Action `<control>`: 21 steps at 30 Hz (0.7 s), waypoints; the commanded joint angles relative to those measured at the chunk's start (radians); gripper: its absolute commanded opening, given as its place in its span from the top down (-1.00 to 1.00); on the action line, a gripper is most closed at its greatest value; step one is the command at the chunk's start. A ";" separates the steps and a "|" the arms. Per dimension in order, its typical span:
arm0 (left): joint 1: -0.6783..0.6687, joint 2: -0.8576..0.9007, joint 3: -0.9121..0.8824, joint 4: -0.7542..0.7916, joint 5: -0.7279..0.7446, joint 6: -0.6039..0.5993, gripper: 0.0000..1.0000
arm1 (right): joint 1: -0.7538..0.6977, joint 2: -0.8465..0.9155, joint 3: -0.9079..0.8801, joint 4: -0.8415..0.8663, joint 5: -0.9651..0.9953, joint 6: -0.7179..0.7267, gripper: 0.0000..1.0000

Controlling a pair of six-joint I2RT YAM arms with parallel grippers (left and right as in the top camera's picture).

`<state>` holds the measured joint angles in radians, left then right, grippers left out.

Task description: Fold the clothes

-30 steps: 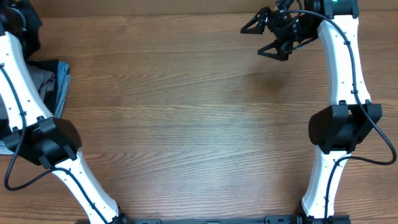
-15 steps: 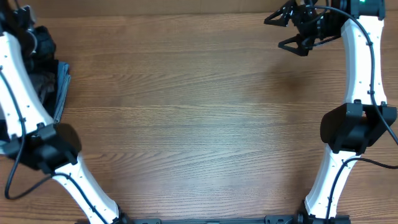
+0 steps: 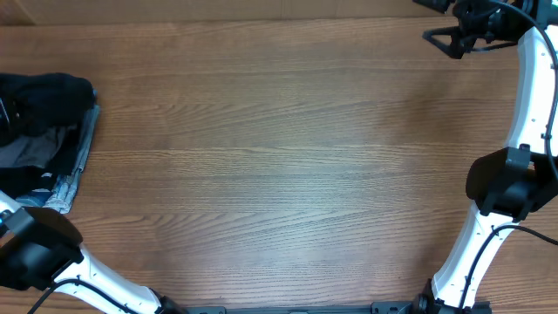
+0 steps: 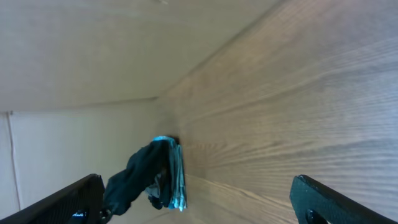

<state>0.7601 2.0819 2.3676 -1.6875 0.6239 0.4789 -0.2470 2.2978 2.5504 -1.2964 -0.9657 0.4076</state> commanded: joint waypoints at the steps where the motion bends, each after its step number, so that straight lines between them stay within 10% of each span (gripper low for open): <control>1: 0.029 -0.010 -0.064 -0.002 0.070 0.122 0.85 | -0.003 -0.045 0.082 0.016 -0.023 0.013 -1.00; 14: 0.385 -0.107 -0.375 0.073 0.303 0.336 0.82 | 0.002 -0.045 0.103 0.275 -0.074 0.148 -1.00; 21: 0.383 -0.107 -0.493 0.291 0.282 0.099 0.62 | 0.142 -0.044 0.088 0.228 -0.105 0.035 -1.00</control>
<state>1.1469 1.9862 1.8801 -1.4815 0.8787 0.7177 -0.1905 2.2944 2.6255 -1.0542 -1.0397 0.5243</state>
